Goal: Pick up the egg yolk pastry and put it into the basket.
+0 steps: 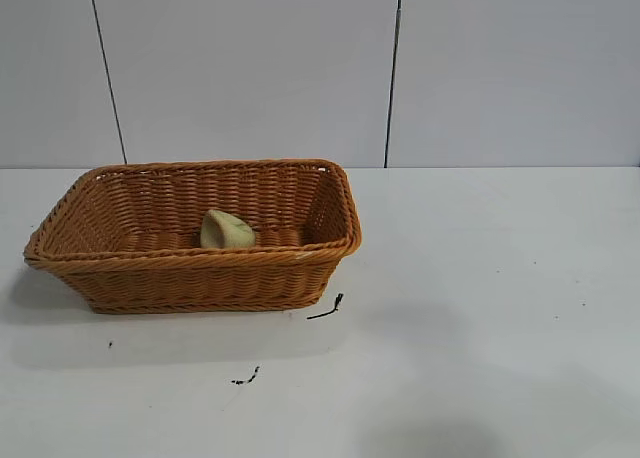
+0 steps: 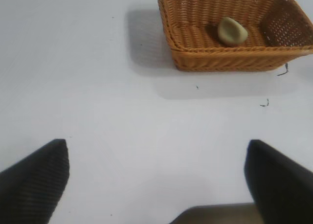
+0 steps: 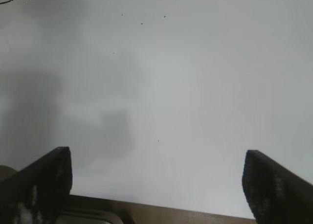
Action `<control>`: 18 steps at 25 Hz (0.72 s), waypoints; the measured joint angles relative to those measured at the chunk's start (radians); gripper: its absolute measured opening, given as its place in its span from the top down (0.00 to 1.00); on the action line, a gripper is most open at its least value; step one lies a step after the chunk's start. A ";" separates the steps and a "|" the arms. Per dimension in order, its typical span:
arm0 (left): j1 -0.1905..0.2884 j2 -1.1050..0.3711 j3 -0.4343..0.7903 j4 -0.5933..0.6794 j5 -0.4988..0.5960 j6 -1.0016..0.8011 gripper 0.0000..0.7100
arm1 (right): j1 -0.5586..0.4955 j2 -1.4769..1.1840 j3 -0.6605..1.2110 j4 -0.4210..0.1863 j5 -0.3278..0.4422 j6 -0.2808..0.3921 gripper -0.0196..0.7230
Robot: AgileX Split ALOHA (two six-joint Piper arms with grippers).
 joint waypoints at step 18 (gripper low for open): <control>0.000 0.000 0.000 0.000 0.000 0.000 0.02 | 0.026 -0.237 0.001 0.013 0.001 0.003 0.09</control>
